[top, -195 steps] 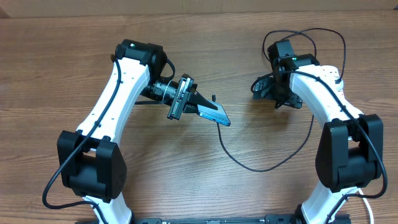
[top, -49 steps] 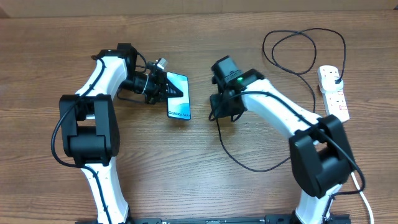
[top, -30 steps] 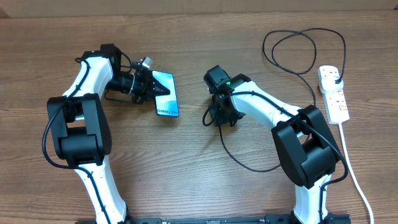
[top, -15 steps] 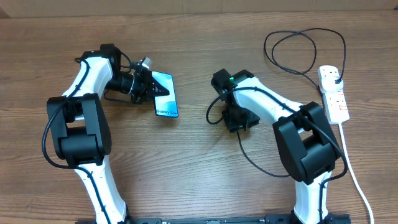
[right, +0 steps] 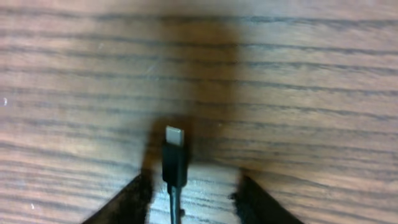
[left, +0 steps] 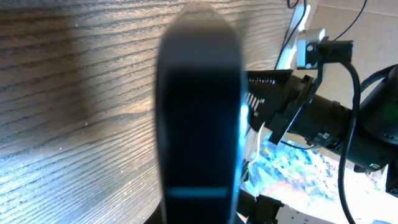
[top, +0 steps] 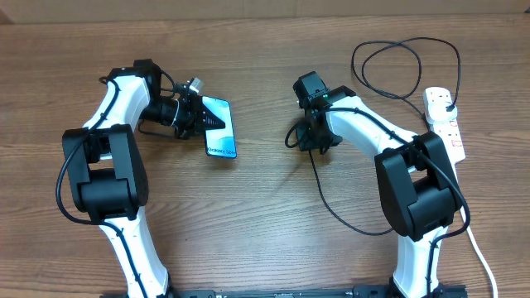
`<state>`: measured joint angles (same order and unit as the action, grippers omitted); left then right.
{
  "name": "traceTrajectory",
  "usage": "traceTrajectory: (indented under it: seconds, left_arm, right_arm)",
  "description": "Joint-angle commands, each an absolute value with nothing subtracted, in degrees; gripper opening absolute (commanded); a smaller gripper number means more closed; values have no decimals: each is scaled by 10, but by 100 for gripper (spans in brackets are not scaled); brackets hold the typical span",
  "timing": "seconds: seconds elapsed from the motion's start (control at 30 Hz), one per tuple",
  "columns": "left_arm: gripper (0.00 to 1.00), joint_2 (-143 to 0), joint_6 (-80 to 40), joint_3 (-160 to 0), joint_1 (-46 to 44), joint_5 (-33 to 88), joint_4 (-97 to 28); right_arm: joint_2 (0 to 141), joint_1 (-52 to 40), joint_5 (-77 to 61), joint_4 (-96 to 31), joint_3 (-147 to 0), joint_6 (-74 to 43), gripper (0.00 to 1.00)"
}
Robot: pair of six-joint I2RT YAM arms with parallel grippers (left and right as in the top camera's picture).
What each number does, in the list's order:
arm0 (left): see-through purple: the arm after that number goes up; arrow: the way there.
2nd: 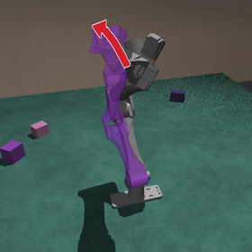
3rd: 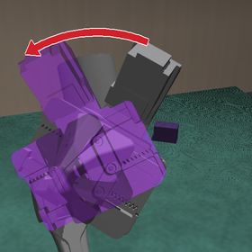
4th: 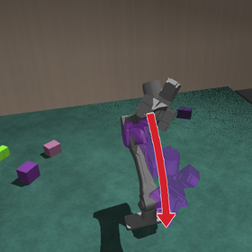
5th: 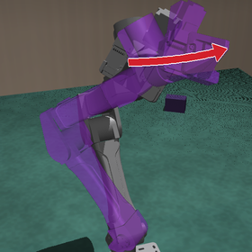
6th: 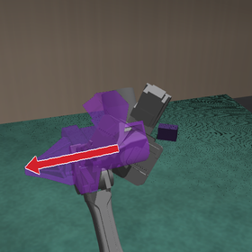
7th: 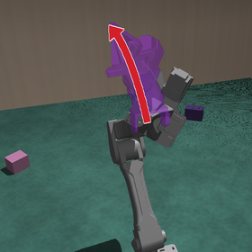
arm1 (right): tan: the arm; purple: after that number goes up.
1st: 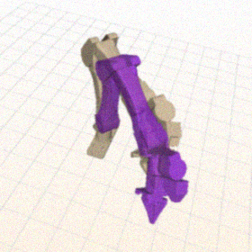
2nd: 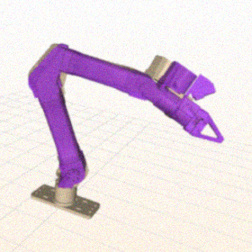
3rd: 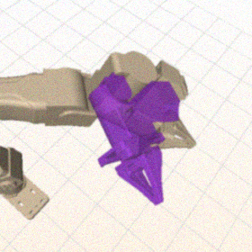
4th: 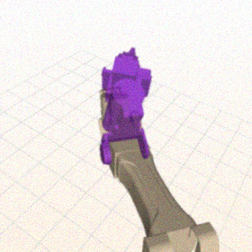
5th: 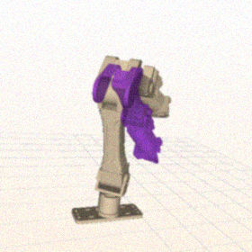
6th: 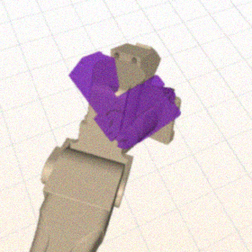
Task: Plug charger to phone and switch on socket
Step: 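Lower the right gripper over the USB-C cable end and grasp it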
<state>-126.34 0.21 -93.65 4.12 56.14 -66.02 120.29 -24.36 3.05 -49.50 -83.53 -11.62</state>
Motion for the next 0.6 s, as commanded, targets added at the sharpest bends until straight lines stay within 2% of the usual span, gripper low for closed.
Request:
traceTrajectory:
  seconds: [0.0, 0.4, 0.5, 0.57]
  left_arm:
    - [4, -1262, 16, -938, 37, 579, -659]
    - [4, -1262, 42, -938, 37, 579, -642]
    - [4, -1262, 45, -938, 37, 579, -642]
    - [4, -1262, 45, -938, 37, 579, -640]
  right_arm:
    - [1251, -238, 37, -494, -809, -119, 38]
    - [1251, -238, 7, -482, -809, -119, 24]
    - [1251, -238, 7, -482, -809, -119, 24]
    - [1251, -238, 7, -483, -809, -119, 19]
